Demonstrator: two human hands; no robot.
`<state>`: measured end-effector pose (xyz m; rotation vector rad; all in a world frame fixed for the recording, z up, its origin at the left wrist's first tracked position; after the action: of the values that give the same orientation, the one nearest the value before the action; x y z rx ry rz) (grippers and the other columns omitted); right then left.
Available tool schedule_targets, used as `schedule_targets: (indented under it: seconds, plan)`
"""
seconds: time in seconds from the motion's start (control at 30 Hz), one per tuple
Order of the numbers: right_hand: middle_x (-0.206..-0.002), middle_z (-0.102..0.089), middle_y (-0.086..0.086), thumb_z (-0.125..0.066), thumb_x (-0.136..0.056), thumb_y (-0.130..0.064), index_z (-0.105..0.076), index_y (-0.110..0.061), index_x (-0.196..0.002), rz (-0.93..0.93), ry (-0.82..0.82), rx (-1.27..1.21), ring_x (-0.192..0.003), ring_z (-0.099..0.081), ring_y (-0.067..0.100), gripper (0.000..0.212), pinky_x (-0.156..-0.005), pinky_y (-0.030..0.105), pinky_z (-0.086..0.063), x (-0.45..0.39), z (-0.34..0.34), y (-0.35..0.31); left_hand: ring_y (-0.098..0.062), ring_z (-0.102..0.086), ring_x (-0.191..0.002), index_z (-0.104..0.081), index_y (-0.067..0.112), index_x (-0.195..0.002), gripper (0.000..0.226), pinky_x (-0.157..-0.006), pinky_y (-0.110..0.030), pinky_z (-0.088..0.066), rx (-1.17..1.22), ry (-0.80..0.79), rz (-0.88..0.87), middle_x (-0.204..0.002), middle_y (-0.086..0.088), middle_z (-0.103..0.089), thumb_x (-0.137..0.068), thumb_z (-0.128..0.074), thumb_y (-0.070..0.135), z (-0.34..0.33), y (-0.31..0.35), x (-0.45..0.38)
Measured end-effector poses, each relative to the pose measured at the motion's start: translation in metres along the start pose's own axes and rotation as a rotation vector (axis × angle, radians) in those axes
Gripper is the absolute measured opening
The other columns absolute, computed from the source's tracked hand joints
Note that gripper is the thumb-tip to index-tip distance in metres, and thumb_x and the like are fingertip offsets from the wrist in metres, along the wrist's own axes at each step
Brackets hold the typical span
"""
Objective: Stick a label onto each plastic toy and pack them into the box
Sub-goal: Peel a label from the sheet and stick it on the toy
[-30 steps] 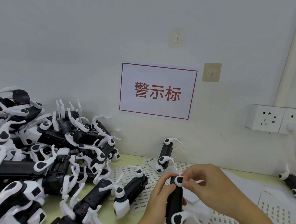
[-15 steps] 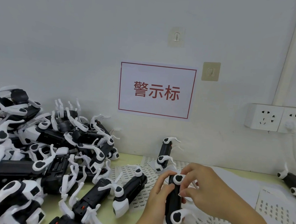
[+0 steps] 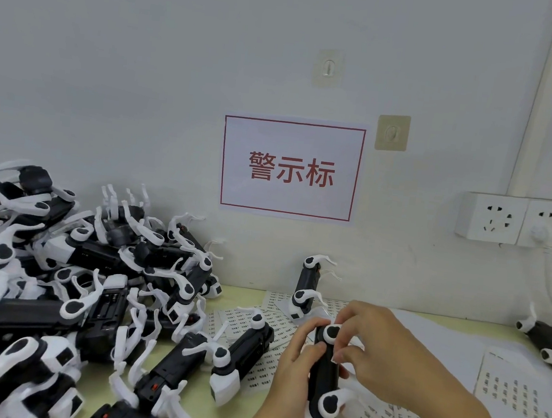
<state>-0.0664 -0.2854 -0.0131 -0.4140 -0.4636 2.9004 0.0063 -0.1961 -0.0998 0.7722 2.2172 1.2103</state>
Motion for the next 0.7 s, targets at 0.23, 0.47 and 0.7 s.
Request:
schedule_targets:
  seconds: [0.23,0.47,0.7]
  plan:
    - [-0.106,-0.049,-0.026,-0.066,-0.088,-0.026,-0.068,-0.032,-0.072,0.001,-0.005,0.003,-0.101,-0.049,0.0,0.018,-0.089,0.025,-0.045,0.0007,0.0005,-0.0009,-0.025,-0.067,-0.071,-0.073,0.028,-0.101,0.044,-0.065,-0.032,-0.055,-0.01,0.004,-0.005,-0.088,-0.016,-0.072,-0.098,-0.04,-0.001,-0.0002,-0.0007,-0.0006]
    - [-0.107,-0.05,-0.024,-0.065,-0.089,-0.028,-0.064,-0.035,-0.07,0.012,0.014,0.043,-0.101,-0.049,0.001,0.02,-0.085,0.021,-0.043,0.0008,0.0001,-0.0022,-0.025,-0.066,-0.069,-0.065,0.019,-0.112,0.034,-0.06,-0.029,-0.054,-0.043,-0.04,-0.03,-0.088,-0.016,-0.07,-0.095,-0.047,-0.004,-0.0014,0.0013,0.0038]
    - [-0.11,-0.049,-0.024,-0.063,-0.089,-0.029,-0.061,-0.035,-0.069,0.017,0.056,0.09,-0.1,-0.052,0.006,0.022,-0.084,0.023,-0.046,0.0032,0.0014,-0.0055,-0.026,-0.063,-0.073,-0.06,0.028,-0.118,0.053,-0.069,-0.033,-0.049,-0.147,-0.114,-0.077,-0.089,-0.016,-0.066,-0.071,-0.06,0.004,-0.0015,0.0015,0.0072]
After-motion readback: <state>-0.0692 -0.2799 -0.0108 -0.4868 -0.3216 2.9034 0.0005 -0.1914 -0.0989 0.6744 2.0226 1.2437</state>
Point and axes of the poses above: each hand's wrist, its own x-axis away from the middle knuckle, its own z-axis out of the back of the hand, y = z × x, the point moved 4 cm from there along -x, towards the middle knuckle
